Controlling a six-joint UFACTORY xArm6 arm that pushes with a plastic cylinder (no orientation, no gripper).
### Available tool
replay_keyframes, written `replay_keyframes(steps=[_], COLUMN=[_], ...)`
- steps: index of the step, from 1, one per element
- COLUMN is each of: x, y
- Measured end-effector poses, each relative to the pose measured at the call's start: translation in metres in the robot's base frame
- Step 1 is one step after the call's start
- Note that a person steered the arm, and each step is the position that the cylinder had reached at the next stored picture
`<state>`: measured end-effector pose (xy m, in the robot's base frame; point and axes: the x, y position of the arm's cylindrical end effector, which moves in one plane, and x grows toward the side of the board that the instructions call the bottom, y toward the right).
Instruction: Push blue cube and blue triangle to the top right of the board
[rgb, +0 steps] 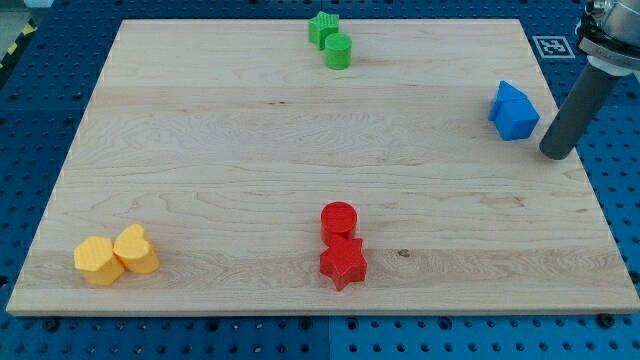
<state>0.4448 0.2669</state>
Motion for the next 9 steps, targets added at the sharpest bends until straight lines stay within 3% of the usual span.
replay_keyframes(steps=[3, 9], x=[0.007, -0.128], y=[-0.017, -0.029])
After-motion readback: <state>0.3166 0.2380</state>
